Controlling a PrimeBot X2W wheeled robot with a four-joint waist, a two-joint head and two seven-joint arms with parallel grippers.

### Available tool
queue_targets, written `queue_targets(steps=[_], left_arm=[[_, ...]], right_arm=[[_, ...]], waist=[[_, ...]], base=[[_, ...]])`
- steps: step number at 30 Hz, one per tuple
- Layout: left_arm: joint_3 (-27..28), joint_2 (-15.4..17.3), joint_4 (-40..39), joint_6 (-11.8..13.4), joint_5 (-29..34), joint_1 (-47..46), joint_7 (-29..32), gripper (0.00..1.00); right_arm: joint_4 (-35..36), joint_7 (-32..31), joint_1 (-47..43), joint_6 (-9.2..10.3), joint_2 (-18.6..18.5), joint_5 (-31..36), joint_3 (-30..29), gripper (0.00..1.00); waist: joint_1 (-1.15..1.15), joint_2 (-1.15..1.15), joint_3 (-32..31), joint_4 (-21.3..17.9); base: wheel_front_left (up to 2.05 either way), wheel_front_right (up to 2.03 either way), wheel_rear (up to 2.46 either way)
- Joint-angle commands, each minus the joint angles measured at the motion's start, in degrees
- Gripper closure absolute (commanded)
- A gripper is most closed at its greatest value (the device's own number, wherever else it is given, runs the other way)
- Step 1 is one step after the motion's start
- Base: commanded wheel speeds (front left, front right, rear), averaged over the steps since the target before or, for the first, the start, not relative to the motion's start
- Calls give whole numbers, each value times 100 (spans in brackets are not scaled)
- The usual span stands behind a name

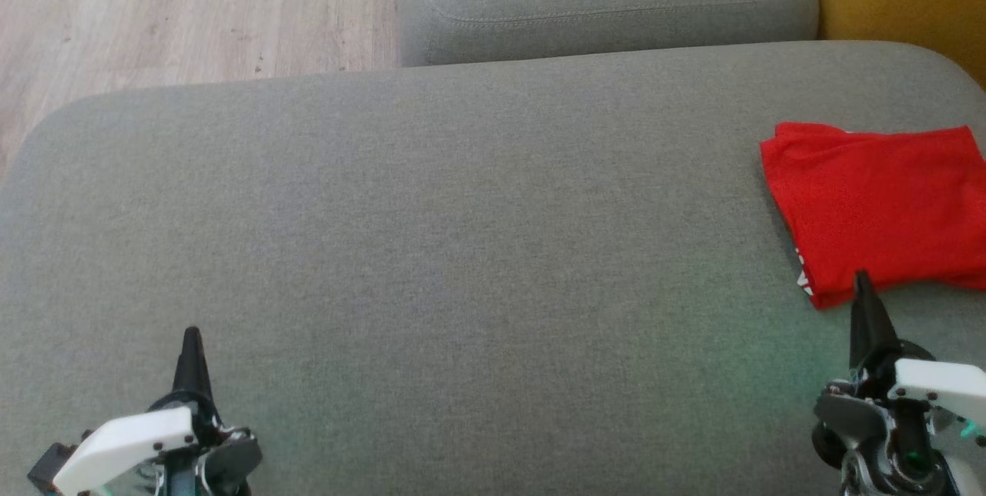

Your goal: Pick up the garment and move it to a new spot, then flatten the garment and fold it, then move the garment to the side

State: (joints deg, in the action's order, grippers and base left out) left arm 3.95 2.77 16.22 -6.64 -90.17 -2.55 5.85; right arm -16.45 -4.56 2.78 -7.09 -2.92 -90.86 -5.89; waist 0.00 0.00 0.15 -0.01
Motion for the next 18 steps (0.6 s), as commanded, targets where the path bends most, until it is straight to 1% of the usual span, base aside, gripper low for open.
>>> queue_targets(steps=[1, 18], left_arm=[[246, 13, -212, -75, -140, -353, 51, 100], [260, 10, -216, -85, -197, -365, 66, 100]], right_arm=[[246, -68, 322, -39, -97, -179, 86, 100], [249, -103, 330, -40, -78, -223, 49, 100]], waist=[[0, 0, 2, 1], [0, 0, 3, 1]], base=[[0, 0, 0], [0, 0, 0]])
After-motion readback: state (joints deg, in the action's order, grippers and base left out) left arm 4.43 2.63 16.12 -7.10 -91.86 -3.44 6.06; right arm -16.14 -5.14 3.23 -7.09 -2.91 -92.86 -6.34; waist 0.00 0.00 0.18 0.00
